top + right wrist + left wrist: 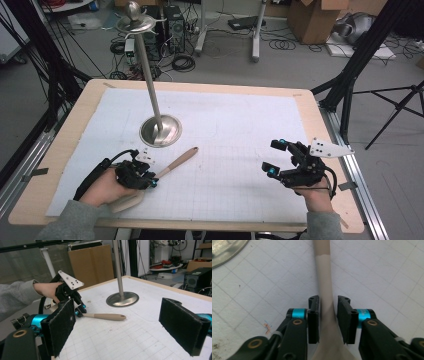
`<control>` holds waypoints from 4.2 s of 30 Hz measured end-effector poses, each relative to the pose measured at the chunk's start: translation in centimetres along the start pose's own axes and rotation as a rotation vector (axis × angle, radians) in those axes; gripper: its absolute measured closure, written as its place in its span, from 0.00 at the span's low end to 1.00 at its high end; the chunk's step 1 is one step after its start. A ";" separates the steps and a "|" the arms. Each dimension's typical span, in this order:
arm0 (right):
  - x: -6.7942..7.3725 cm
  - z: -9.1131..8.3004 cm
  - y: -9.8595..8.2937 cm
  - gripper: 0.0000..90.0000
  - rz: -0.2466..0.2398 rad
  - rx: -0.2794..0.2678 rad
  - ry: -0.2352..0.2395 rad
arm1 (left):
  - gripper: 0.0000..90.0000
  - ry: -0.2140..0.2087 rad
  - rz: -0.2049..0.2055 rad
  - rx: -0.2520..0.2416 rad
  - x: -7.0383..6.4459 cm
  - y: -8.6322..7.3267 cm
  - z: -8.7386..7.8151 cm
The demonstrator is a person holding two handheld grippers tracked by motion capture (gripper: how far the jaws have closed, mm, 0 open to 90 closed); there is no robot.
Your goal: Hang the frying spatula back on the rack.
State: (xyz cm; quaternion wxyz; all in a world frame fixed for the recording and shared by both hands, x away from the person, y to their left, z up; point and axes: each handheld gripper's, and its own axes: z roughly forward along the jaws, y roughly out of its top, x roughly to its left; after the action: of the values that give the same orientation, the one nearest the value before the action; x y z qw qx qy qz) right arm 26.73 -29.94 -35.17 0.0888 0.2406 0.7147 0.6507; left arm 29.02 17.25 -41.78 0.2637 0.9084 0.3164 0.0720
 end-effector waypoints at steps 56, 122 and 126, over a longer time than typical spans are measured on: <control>0.2 0.1 -0.6 0.14 -0.002 0.044 -0.020 | 0.86 -0.021 0.007 -0.195 2.8 -0.7 -6.0; 0.2 0.6 -1.1 0.14 -0.002 0.091 -0.023 | 0.86 0.022 -0.006 -0.425 7.8 -2.5 -15.1; 0.1 0.6 -1.1 0.14 0.002 0.092 -0.020 | 0.86 0.017 -0.001 -0.437 8.2 -2.6 -15.3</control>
State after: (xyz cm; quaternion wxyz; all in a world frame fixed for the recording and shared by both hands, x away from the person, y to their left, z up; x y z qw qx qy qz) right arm 26.61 -29.40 -36.31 0.0843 0.2517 0.7426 0.6148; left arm 29.54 30.57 -30.44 0.4517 0.8289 0.2958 0.1462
